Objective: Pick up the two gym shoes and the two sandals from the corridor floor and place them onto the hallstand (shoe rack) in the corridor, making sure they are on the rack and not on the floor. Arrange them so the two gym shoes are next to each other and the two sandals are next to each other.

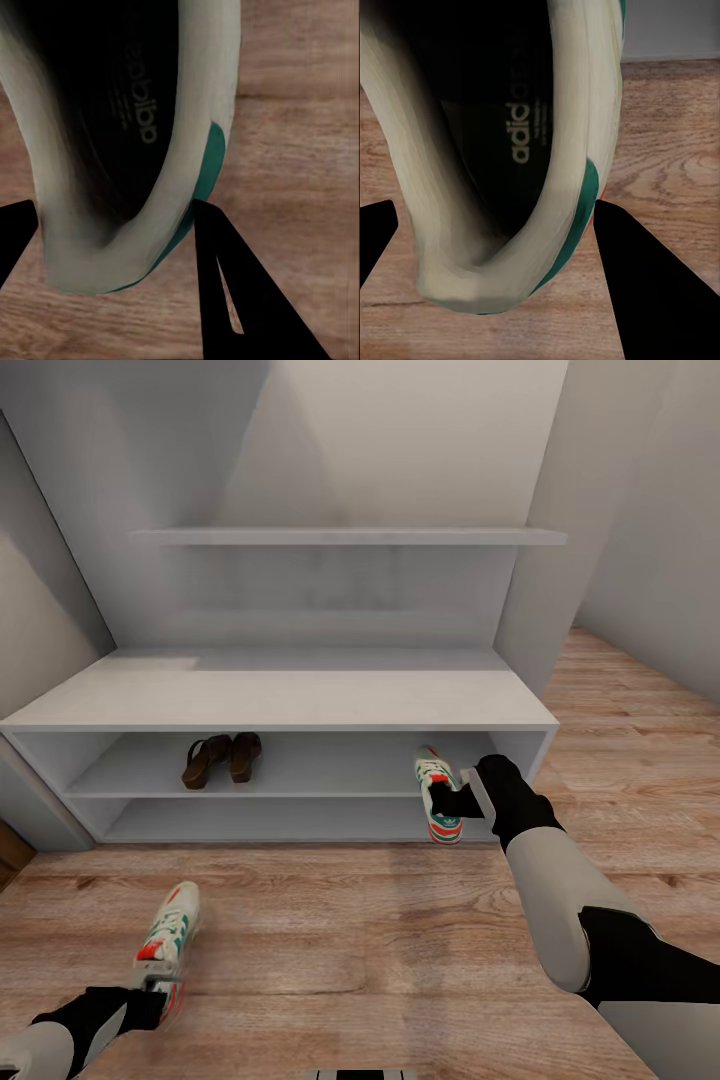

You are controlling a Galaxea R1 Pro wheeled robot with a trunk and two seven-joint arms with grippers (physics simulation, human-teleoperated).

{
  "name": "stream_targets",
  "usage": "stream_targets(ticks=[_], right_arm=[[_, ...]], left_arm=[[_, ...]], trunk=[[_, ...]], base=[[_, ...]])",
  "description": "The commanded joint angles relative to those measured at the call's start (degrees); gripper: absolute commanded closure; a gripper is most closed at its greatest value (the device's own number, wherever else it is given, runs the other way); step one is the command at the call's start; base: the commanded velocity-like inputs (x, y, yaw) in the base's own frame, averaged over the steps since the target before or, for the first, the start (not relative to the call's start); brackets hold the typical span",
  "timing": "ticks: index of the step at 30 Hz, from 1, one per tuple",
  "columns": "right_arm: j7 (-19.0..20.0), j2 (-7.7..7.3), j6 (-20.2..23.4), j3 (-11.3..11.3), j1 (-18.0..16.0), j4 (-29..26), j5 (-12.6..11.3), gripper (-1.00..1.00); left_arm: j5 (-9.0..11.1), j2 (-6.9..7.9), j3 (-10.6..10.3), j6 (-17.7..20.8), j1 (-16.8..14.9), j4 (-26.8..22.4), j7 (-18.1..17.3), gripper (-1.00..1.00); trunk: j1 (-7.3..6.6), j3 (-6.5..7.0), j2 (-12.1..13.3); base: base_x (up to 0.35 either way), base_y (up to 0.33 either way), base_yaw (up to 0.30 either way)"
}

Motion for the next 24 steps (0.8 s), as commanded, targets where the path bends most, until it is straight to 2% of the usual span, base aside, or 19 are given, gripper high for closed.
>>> stream_targets(ticks=[1,2,3,7,9,11,12,15,16,24], right_arm=[[-0.1,0.00,0.0,0.0,0.0,0.0,0.0,1.00],[-0.1,0.00,0.0,0.0,0.0,0.0,0.0,1.00],[-0.1,0.00,0.0,0.0,0.0,0.0,0.0,1.00],[-0.1,0.00,0.0,0.0,0.0,0.0,0.0,1.00],[-0.1,0.00,0.0,0.0,0.0,0.0,0.0,1.00],[-0.1,0.00,0.0,0.0,0.0,0.0,0.0,1.00],[-0.1,0.00,0.0,0.0,0.0,0.0,0.0,1.00],[-0.1,0.00,0.0,0.0,0.0,0.0,0.0,1.00],[-0.1,-0.02,0.0,0.0,0.0,0.0,0.0,1.00],[-0.1,-0.08,0.0,-0.1,0.0,0.0,0.0,1.00]], left_arm=[[0.0,-0.13,-0.1,-0.1,0.0,0.0,3.5,1.00],[0.0,-0.46,-0.1,-0.1,0.0,0.1,7.2,1.00],[0.0,-1.96,-0.1,-0.1,0.0,0.2,17.3,1.00],[0.0,-4.38,-0.1,-0.2,0.0,0.4,37.5,1.00],[-0.1,-5.56,-0.1,-0.2,0.0,0.5,53.2,1.00],[0.0,-5.90,0.0,-0.1,0.1,0.6,59.4,1.00],[0.0,-6.27,0.0,-0.1,0.1,0.6,63.8,1.00],[0.1,-7.88,0.0,0.0,0.1,0.7,69.3,1.00],[0.1,-8.12,0.0,0.1,0.1,0.8,70.1,1.00],[0.0,-8.81,0.0,0.4,0.2,0.8,71.3,1.00]], trunk=[[0.00,0.00,0.0],[0.00,0.00,0.0],[0.00,0.00,0.0],[0.00,0.00,0.0],[0.00,0.00,0.0],[0.00,0.00,0.0],[0.00,0.00,0.0],[0.00,0.00,0.0],[0.00,0.00,0.0],[0.00,0.00,0.0]], base=[[0.000,0.000,0.000],[0.000,0.000,0.000],[0.000,0.000,0.000],[0.000,0.000,0.000],[0.000,0.000,0.000],[0.000,0.000,0.000],[0.000,0.000,0.000],[0.000,0.000,0.000],[0.000,0.000,0.000],[0.000,0.000,0.000]])
